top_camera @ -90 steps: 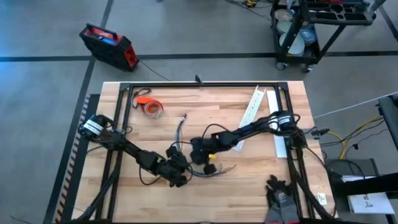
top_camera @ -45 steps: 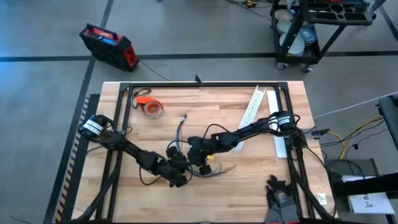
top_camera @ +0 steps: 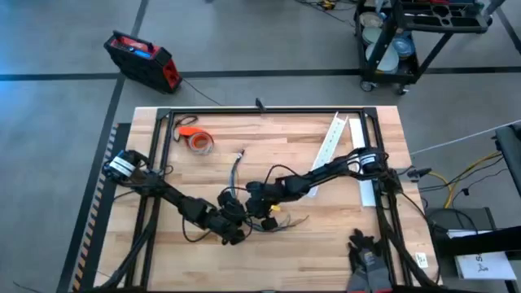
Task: Ziptie cables
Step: Wrap the cables together using a black zip tie
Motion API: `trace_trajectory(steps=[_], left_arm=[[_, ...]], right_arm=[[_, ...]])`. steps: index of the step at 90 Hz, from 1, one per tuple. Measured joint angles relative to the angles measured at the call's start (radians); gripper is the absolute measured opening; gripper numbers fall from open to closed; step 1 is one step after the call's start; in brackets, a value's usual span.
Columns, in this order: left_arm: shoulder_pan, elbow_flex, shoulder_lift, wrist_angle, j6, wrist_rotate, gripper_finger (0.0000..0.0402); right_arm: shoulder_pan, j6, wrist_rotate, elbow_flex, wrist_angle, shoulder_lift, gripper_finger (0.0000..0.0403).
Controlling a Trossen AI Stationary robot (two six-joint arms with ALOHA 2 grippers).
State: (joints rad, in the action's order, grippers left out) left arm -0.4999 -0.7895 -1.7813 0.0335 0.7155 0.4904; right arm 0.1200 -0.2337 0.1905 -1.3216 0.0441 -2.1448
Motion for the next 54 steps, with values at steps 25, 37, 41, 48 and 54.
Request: trace_trajectory(steps=[25, 37, 41, 48, 54], left_arm=[[0.0, 0.0, 0.0, 0.001, 0.0, -0.002, 0.0059], [0.0, 0.0, 0.0, 0.001, 0.0, -0.002, 0.0059], [0.0, 0.0, 0.0, 0.001, 0.0, -0.002, 0.0059], [0.0, 0.0, 0.0, 0.001, 0.0, -0.002, 0.0059], [0.0, 0.0, 0.0, 0.002, 0.0, -0.003, 0.0057]], right_arm=[[0.002, 0.014, 0.0, -0.022, -0.025, 0.009, 0.0064], [0.002, 0.01, 0.0, -0.035, -0.04, 0.01, 0.0084], [0.002, 0.014, 0.0, -0.035, -0.039, 0.01, 0.0087], [0.002, 0.022, 0.0, -0.035, -0.043, 0.01, 0.0086], [0.002, 0.022, 0.0, -0.035, -0.046, 0.009, 0.0074]])
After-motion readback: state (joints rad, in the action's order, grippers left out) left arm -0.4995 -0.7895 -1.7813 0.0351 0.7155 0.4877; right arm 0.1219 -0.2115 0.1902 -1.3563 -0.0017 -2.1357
